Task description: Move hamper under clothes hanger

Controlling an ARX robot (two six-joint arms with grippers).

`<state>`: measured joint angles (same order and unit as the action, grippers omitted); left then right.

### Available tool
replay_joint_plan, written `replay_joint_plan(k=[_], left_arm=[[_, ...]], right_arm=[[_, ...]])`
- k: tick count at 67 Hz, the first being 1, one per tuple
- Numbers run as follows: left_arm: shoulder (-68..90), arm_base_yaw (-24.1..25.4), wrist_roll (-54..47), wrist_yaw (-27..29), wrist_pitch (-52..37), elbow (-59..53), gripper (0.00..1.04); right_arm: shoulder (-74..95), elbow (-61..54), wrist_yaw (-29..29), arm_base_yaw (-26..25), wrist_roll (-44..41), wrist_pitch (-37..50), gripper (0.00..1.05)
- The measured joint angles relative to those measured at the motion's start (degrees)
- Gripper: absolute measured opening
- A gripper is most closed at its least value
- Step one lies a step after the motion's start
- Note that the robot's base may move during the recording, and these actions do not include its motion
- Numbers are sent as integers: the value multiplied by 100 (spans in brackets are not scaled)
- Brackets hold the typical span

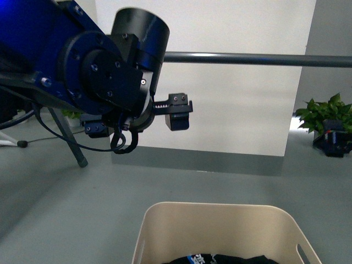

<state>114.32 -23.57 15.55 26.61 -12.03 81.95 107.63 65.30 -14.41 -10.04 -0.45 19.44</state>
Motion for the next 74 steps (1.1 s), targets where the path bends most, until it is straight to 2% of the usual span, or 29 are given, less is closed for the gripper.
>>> replay_joint_plan(k=[16, 21, 26, 31, 40, 59, 66, 74], left_arm=[[-1290, -468, -520, 437, -1075, -946, 98], [-1733, -498, -933, 157, -1711, -1453, 88], [-2251, -428, -1220, -170, -2262, -2203, 75], [-2660, -210, -1342, -332, -2579, -2892, 65], [-3228, 286, -1421, -560, -2955, -4057, 45], [-4325, 852, -1464, -1233, -3394, -5700, 3], [-4673, 1073, -1475, -1397, -3447, -6131, 3], [-5171, 1327, -1482, -1646, -3451, -6662, 3]], right_arm=[[-1593, -1080, -341, -190, 310, 1047, 97], [-1886, -1244, -382, -192, 391, 1191, 97], [-2041, -1541, 157, -116, 262, 1770, 87], [-2208, -2024, 439, -39, 179, 2192, 77], [-2614, -2907, 612, 101, 111, 2553, 57], [-3552, -4242, 863, 387, 70, 2938, 15], [-3858, -4618, 946, 463, 55, 2981, 1], [-4345, -5090, 1032, 579, 52, 2977, 2]])
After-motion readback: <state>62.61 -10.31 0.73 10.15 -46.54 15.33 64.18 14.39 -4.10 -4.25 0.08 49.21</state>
